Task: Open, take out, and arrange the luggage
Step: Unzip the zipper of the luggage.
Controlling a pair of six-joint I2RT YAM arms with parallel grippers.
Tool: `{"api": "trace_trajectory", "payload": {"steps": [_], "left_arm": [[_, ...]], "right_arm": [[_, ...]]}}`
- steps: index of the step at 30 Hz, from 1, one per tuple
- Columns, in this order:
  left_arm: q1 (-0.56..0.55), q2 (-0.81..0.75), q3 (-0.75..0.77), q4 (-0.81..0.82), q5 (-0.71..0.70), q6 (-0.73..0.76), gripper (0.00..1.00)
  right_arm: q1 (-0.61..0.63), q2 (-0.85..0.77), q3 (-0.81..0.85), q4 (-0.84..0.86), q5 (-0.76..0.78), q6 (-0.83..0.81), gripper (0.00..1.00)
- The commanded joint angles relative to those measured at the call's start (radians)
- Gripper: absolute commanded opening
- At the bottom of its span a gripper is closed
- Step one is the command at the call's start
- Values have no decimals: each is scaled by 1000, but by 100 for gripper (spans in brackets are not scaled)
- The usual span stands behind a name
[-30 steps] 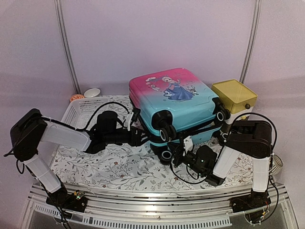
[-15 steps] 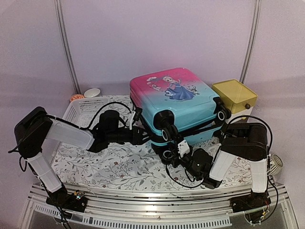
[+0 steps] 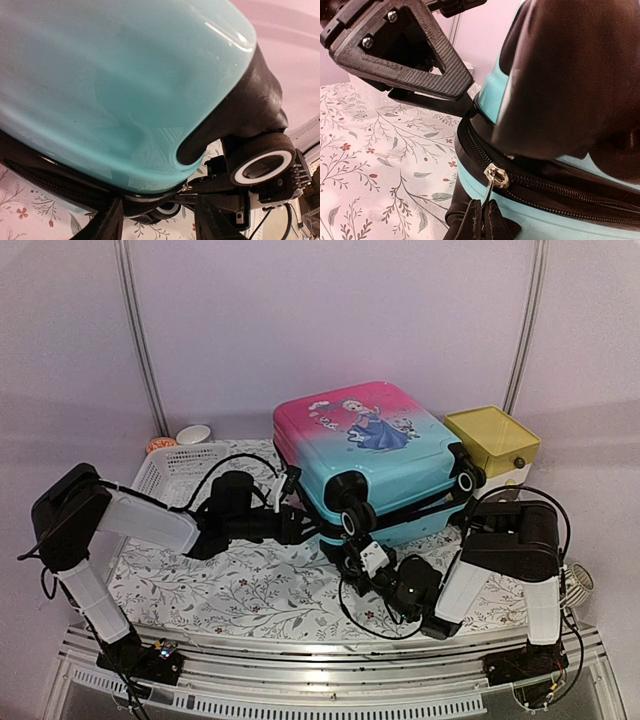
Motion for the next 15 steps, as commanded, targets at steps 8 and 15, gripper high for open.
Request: {"api": "trace_trajectory", "payload": {"steps": [8, 15], "left_arm": [[-37, -92, -83, 4, -118, 43, 55], [-60, -157, -182, 39, -208, 57, 57]], "right_arm": [[76, -22, -32, 178, -125, -48, 14], [76, -125, -113, 168, -104, -30, 29]]}}
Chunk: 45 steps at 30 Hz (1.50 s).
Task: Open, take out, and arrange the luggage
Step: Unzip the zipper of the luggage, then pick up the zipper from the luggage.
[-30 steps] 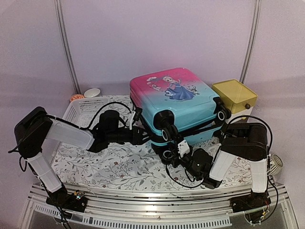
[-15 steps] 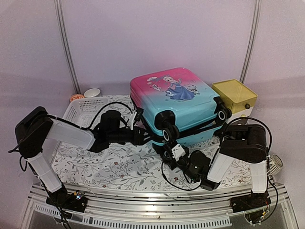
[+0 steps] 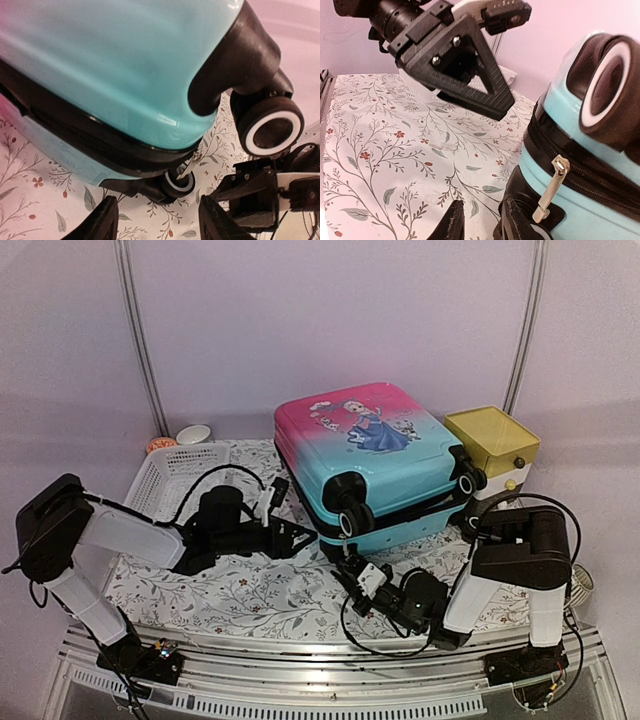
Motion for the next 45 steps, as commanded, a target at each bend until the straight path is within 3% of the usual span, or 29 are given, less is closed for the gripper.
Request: {"api": "trace_trajectory", "payload": {"steps": [1, 12, 19, 25, 33, 45], "left_arm": [[-35, -56, -54, 39, -97, 42, 57], [-170, -31, -110, 166, -305, 109, 52], [-314, 138, -90, 428, -566, 175, 53], [-409, 249, -51, 518, -744, 196, 57], [-412, 276, -9, 460, -776, 187, 56], [-446, 431, 198, 261, -1079, 145, 57]], "right_arm": [[4, -103, -61, 161, -15, 20, 31], [-5, -309, -181, 59, 43, 92, 38], [-110, -588, -178, -331, -18, 251, 38], [-184, -768, -217, -522, -53, 358, 38], [-211, -751, -297, -462, -97, 474, 37], [-281, -701, -301, -366, -144, 538, 36]]}}
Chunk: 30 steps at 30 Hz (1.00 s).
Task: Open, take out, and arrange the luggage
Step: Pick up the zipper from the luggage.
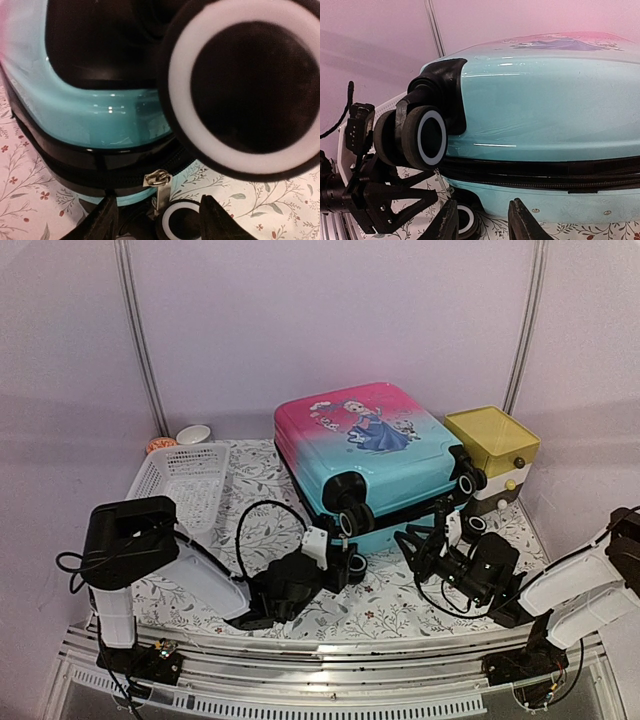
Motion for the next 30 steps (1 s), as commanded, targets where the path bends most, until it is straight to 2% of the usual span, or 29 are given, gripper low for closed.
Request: {"api": "trace_trajectory", "payload": {"steps": [1, 6, 11, 21, 23, 28, 30], "left_arm": [[-2, 62, 57, -96, -109, -32, 57], [-3, 104, 101, -116, -132, -38, 56], [-1, 127, 108, -67, -165, -22, 44], [2, 144, 133, 16, -198, 50, 41], [3, 145, 138, 16, -191, 53, 43], [-1, 142, 151, 16, -166, 65, 62], [-2, 136, 152, 15, -162, 65, 63]], "right_arm": [[-12, 20, -13, 80, -18, 40, 36], [-14, 20, -32, 102, -17, 52, 35], [-14, 6, -43, 104, -15, 51, 35], [-16, 10, -49, 109, -22, 42, 34], [-16, 9, -50, 110, -21, 39, 34], [-17, 17, -53, 111, -25, 38, 34], [-16, 22, -54, 116, -24, 39, 34]]}}
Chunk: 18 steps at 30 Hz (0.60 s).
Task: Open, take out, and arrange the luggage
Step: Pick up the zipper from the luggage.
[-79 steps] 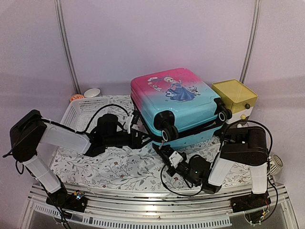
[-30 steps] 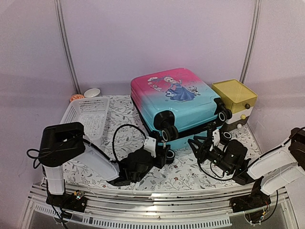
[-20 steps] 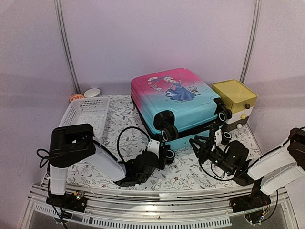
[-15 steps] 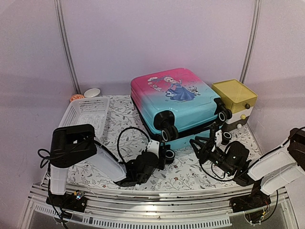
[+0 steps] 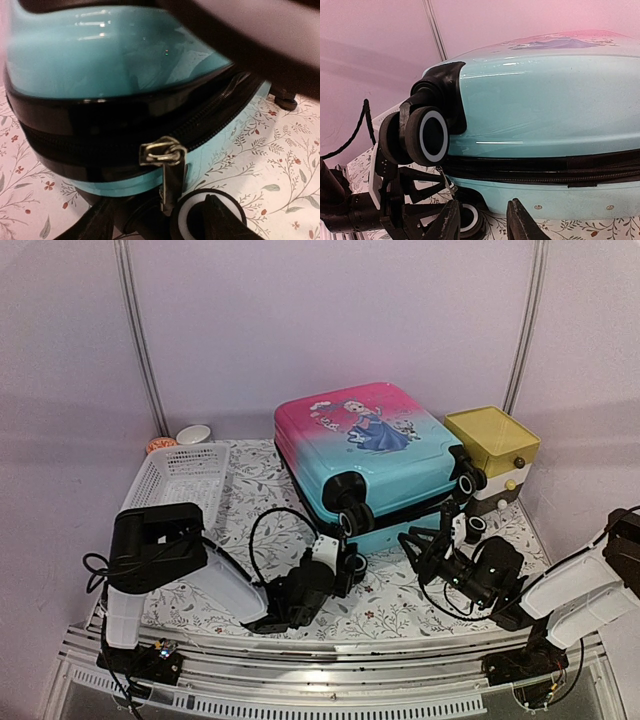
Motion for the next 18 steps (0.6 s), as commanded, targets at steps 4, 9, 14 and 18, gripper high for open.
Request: {"api": "trace_trajectory", "payload": {"steps": [4, 9, 14, 18], "left_arm": [[16, -16, 49, 68, -35, 25, 61], [18, -21, 66, 70, -78, 42, 57], [19, -37, 58, 72, -77, 47, 50], [26, -61, 26, 84, -56, 40, 34]], "right_arm": [[-6, 18, -15, 38, -7, -3, 34], [-8, 24, -15, 43, -10, 0, 34], [-9, 27, -15, 41, -11, 2, 34], [-9, 31, -15, 42, -15, 5, 33]]}}
